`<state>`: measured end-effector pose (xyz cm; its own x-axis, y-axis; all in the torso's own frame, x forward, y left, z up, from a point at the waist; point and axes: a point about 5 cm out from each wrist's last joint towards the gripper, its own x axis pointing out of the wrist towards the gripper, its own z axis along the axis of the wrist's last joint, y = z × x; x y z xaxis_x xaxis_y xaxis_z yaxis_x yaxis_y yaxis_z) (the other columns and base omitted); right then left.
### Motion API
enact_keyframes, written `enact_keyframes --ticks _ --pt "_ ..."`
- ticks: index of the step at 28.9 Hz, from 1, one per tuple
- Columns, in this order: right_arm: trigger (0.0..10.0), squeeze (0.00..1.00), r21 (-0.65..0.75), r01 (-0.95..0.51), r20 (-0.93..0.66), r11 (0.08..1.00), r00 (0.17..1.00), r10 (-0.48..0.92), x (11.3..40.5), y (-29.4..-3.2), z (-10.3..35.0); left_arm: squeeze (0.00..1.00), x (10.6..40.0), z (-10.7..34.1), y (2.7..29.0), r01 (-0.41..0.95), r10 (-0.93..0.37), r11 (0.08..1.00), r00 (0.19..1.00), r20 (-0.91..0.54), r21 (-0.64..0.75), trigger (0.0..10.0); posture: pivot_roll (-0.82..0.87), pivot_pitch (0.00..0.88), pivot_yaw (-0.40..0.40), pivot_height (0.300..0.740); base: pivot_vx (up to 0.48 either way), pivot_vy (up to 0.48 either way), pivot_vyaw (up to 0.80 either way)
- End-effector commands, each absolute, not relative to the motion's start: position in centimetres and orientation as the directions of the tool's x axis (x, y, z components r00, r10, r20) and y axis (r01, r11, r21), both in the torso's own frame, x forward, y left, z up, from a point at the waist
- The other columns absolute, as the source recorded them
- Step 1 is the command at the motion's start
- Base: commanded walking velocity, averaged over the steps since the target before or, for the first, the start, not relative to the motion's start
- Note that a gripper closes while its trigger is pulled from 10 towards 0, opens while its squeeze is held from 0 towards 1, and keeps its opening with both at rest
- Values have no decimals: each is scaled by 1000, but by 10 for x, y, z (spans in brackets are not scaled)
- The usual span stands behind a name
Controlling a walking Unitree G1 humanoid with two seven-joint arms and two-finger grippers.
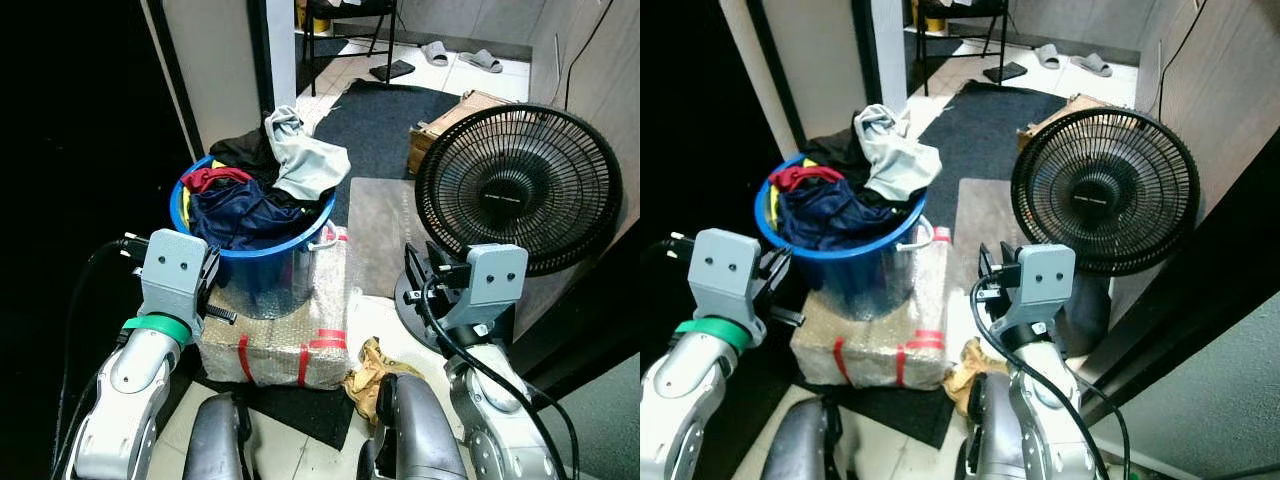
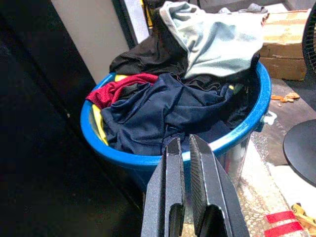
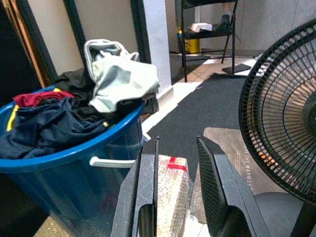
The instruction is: Clothes washing
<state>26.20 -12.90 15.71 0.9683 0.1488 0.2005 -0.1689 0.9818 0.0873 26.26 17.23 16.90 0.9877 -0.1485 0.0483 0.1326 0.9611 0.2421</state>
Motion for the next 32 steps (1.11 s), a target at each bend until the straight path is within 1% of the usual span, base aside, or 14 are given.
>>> enact_keyframes --ticks 1,10,12,25,32 --pt "10000 0 99 -170 192 980 970 149 261 -129 156 0 262 166 174 125 -137 960 990 31 250 10000 5 60 53 500 0 0 0" --pt "10000 0 97 -172 193 980 970 150 262 -129 156 0 263 166 174 125 -137 960 990 31 251 10000 4 55 53 465 0 0 0" --pt "10000 0 97 -173 195 980 969 151 262 -128 156 0 263 166 174 125 -137 960 990 32 251 10000 4 55 53 450 0 0 0" --pt "10000 0 98 -179 200 979 967 157 264 -127 157 0 265 165 175 118 -130 960 991 30 252 10000 6 48 51 390 0 0 0" --pt "10000 0 98 -183 200 978 967 160 263 -126 157 0 265 166 175 113 -125 961 992 31 251 10000 7 52 50 375 0 0 0"
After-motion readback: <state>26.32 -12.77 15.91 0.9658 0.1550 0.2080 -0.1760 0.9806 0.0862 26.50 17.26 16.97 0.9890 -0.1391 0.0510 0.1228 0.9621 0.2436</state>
